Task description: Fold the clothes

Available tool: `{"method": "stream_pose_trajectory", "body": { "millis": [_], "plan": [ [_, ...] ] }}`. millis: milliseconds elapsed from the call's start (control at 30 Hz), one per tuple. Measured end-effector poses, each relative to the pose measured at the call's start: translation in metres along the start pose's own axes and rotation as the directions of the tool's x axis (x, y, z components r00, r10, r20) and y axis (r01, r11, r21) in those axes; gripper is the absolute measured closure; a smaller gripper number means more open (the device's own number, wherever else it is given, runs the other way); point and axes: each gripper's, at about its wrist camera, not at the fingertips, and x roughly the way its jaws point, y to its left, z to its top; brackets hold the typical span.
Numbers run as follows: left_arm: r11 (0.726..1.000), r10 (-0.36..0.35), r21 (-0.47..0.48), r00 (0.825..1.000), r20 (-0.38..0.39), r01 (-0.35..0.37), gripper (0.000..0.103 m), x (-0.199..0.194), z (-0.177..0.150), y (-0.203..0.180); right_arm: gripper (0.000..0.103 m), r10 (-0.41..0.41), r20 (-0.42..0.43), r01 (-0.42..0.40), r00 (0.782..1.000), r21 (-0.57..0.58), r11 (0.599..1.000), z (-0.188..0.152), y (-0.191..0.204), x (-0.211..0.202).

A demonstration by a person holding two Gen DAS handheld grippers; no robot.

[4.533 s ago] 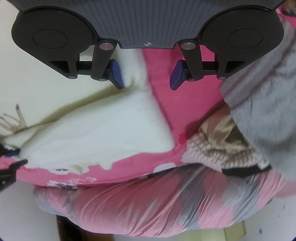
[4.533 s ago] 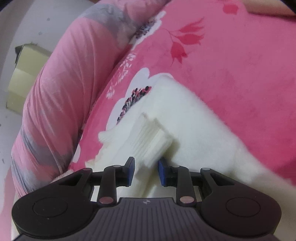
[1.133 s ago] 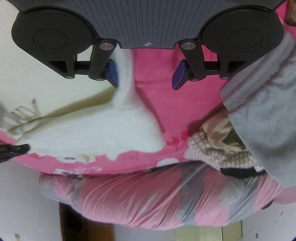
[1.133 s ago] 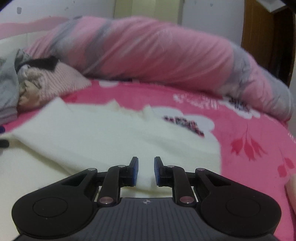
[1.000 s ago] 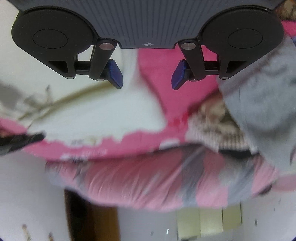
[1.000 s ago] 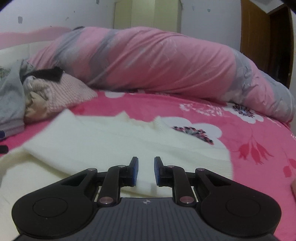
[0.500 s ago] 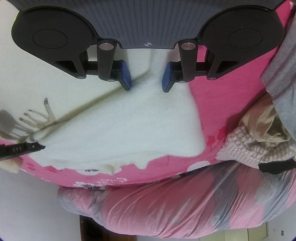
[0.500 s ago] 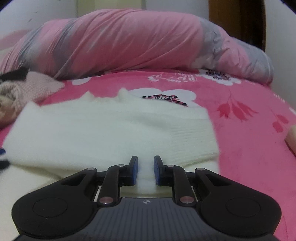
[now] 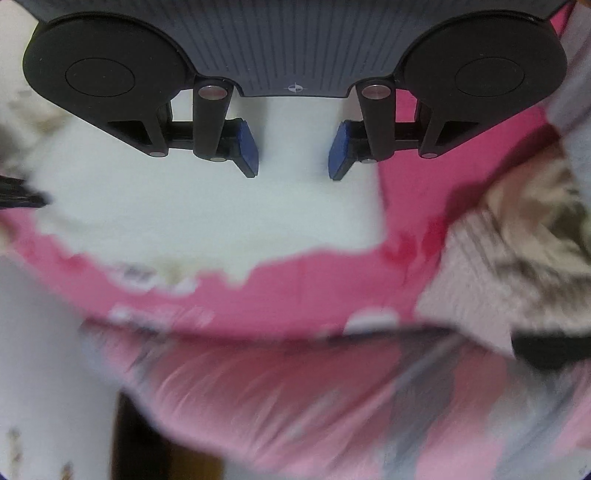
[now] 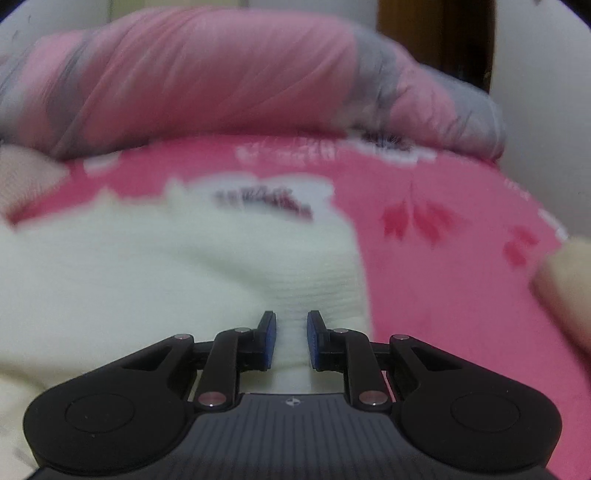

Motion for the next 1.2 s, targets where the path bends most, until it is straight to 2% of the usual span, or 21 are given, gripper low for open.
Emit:
{"method": "stream_pose_trajectory", "body": {
  "millis": [133, 300, 367, 433, 533, 633, 733, 800, 867, 967, 1100, 1133, 1167, 1200],
  "plan": [
    [1.000, -0.012, -0.012, 1.000, 0.013, 0.013, 0.055, -0.005, 0.003, 0.001, 0.084, -0.031, -0.017, 0.030, 0.999, -0.058, 0.998, 0.012, 0.010, -0.010],
    [0.999, -0.011, -0.029, 0.999, 0.052, 0.013, 0.053, -0.006, 0.012, 0.004, 0.084, 0.023, 0.058, -0.024, 0.998, 0.020, 1.000, 0.024, 0.001, -0.019],
    [1.000, 0.008, 0.002, 1.000, 0.005, -0.008, 0.052, 0.009, 0.009, 0.000, 0.084, 0.000, -0.026, 0.000, 1.000, 0.016, 1.000, 0.013, -0.005, 0.004],
    [0.999, 0.024, 0.042, 1.000, 0.014, -0.025, 0.051, 0.009, 0.008, -0.003, 0.084, 0.010, -0.037, -0.009, 0.999, 0.024, 1.000, 0.016, -0.008, 0.004],
    [0.999, 0.007, 0.037, 0.999, 0.038, -0.008, 0.051, -0.002, 0.019, -0.003, 0.083, 0.017, -0.022, -0.017, 1.000, 0.017, 1.000, 0.034, -0.005, -0.007],
    [0.999, -0.045, -0.005, 0.997, 0.059, 0.046, 0.050, -0.002, 0.038, 0.000, 0.080, 0.155, 0.020, -0.156, 0.988, 0.036, 0.987, 0.064, 0.003, -0.012],
    [0.988, -0.133, -0.075, 0.990, 0.034, 0.136, 0.048, 0.021, 0.067, -0.007, 0.060, 0.284, 0.010, -0.283, 0.959, 0.090, 0.955, 0.096, 0.015, 0.015],
    [0.977, -0.174, -0.120, 0.985, 0.018, 0.175, 0.047, 0.044, 0.085, -0.013, 0.057, 0.317, 0.004, -0.316, 0.948, 0.102, 0.943, 0.112, 0.027, 0.040],
    [0.972, -0.192, -0.137, 0.981, 0.001, 0.191, 0.047, 0.068, 0.098, -0.020, 0.055, 0.338, -0.038, -0.333, 0.940, 0.099, 0.938, 0.126, 0.042, 0.074],
    [0.973, -0.190, -0.136, 0.982, -0.025, 0.184, 0.051, 0.102, 0.111, -0.031, 0.053, 0.363, -0.116, -0.350, 0.925, 0.117, 0.929, 0.138, 0.060, 0.118],
    [0.987, -0.135, -0.100, 0.990, -0.051, 0.129, 0.067, 0.135, 0.112, -0.043, 0.054, 0.342, -0.184, -0.320, 0.922, 0.139, 0.937, 0.139, 0.072, 0.161],
    [0.988, -0.125, -0.103, 0.991, -0.056, 0.119, 0.073, 0.139, 0.111, -0.043, 0.060, 0.343, -0.185, -0.320, 0.921, 0.143, 0.936, 0.137, 0.071, 0.163],
    [0.986, -0.125, -0.115, 0.990, -0.062, 0.117, 0.086, 0.144, 0.109, -0.042, 0.062, 0.346, -0.185, -0.322, 0.920, 0.148, 0.935, 0.134, 0.071, 0.166],
    [0.985, -0.130, -0.122, 0.990, -0.057, 0.122, 0.092, 0.145, 0.107, -0.042, 0.075, 0.357, -0.175, -0.333, 0.918, 0.150, 0.931, 0.133, 0.070, 0.165]
  ]
}}
